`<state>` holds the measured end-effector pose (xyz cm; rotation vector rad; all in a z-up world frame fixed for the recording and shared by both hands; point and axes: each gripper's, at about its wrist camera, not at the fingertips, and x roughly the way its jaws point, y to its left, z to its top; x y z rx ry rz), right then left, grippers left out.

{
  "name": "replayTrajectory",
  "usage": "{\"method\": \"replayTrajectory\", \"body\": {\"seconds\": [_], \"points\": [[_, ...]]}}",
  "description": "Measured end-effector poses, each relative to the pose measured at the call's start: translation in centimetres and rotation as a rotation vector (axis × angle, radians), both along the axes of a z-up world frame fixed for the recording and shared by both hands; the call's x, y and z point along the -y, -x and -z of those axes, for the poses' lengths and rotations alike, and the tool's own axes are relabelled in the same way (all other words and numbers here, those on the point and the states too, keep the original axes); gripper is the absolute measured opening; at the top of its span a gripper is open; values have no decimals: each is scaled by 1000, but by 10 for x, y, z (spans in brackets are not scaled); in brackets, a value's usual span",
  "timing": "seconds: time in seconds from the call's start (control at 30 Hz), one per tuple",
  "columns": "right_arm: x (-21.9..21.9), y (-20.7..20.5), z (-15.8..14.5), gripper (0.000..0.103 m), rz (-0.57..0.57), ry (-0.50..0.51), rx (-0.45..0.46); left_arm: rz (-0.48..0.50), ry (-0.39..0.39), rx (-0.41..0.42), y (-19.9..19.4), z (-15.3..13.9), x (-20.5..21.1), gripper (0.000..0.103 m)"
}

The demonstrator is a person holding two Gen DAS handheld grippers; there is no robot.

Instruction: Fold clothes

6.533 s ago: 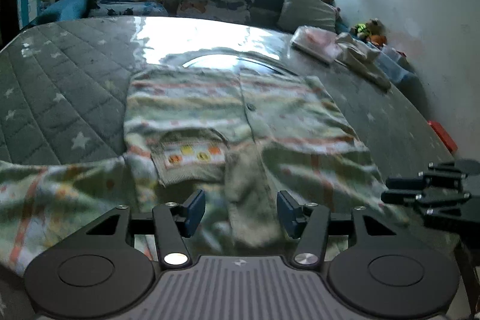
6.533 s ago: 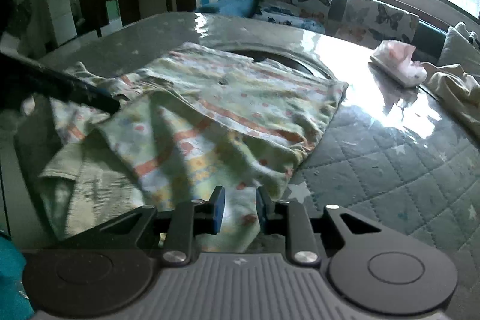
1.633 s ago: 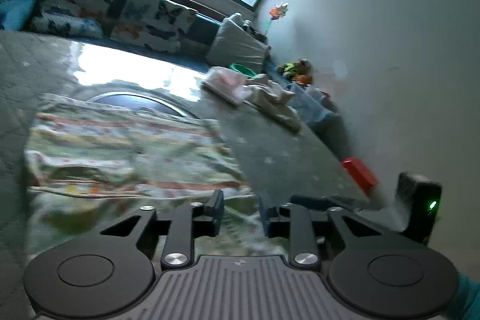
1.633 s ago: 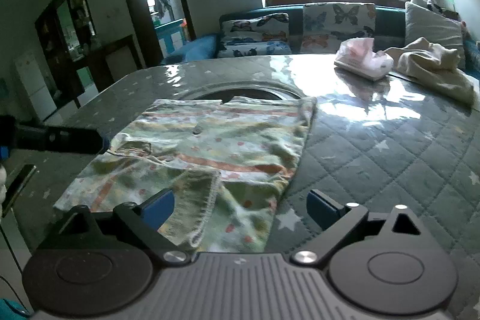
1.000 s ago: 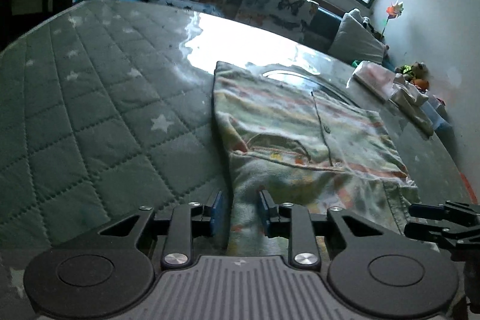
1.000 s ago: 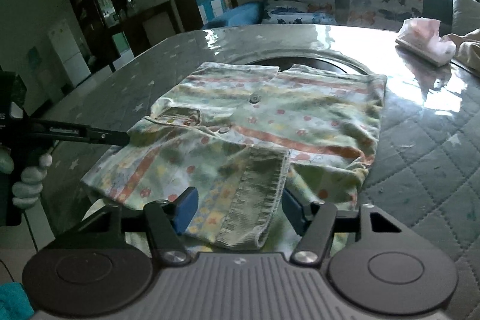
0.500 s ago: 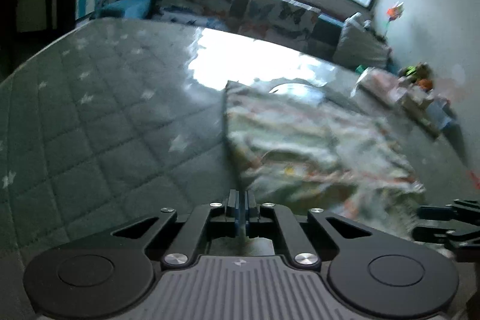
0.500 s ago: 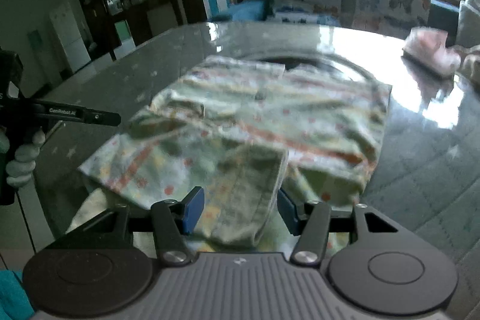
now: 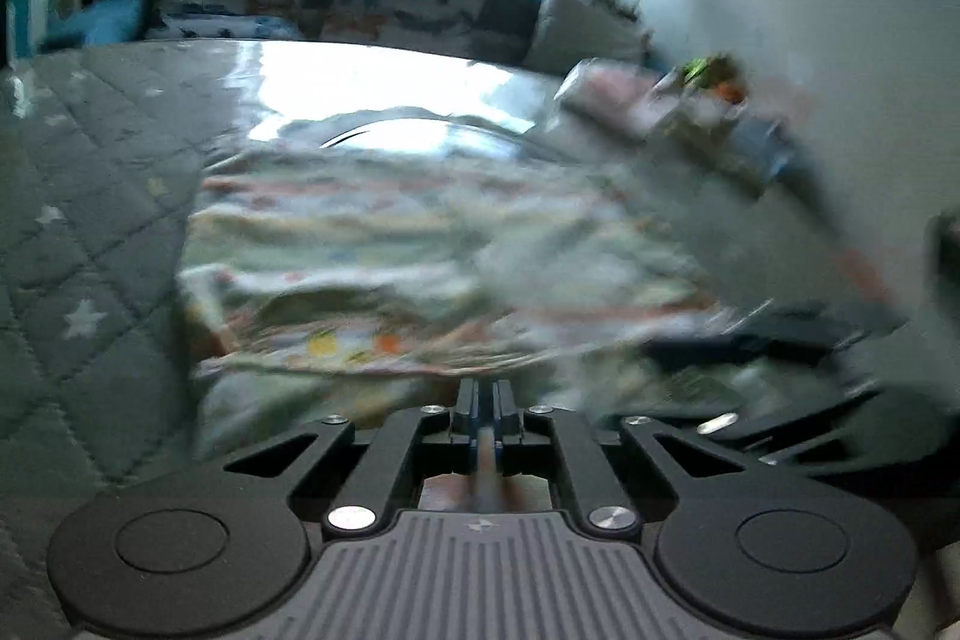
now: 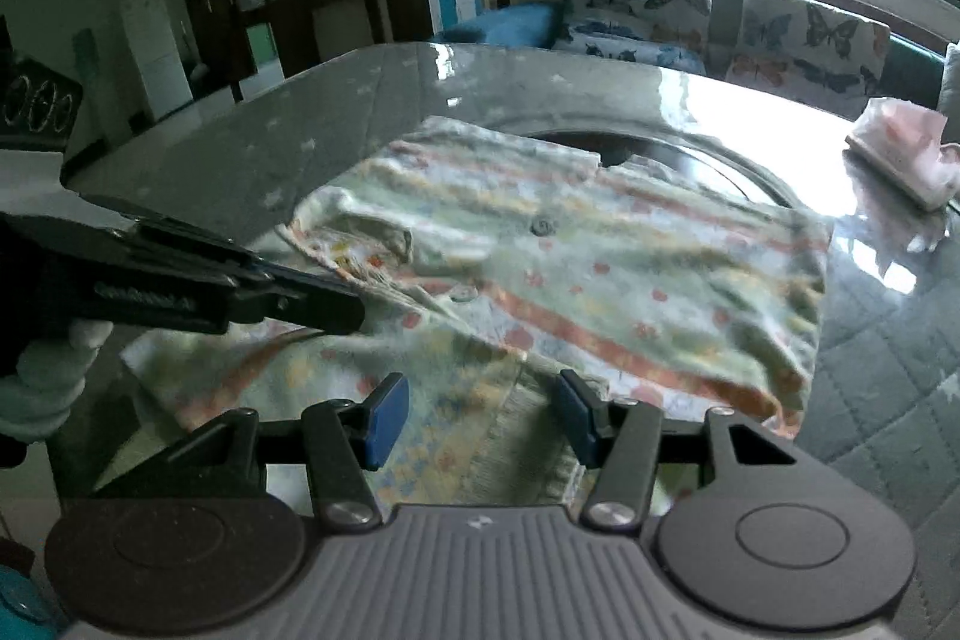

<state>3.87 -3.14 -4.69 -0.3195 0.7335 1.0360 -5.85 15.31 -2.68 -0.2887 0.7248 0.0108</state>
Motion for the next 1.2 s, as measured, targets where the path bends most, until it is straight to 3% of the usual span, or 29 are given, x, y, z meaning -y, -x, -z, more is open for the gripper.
{"method": "replayTrajectory", "body": {"seconds": [0.13, 0.3, 0.4, 0.67, 0.87, 1.03, 1.2], "points": [[-2, 5, -3, 55, -14, 29, 33, -3, -1, -9, 3, -4, -2, 5], [-12, 7, -12, 55, -38, 6, 60, -1, -22, 40, -1, -20, 0, 9], [-22, 5, -8, 56, -44, 7, 58, -19, -15, 1, -9, -9, -8, 9], [-35, 8, -5, 61, -48, 22, 78, -16, 9, 14, -5, -5, -15, 9], [-34, 29, -7, 62, -119, 25, 99, 28, -25, 30, 15, -14, -3, 9], [-26, 36, -5, 62, -111, 26, 93, 44, -92, 17, 32, -5, 8, 9], [-8, 46, -7, 62, -127, 39, 94, 55, -110, 26, 48, -7, 14, 11]]}}
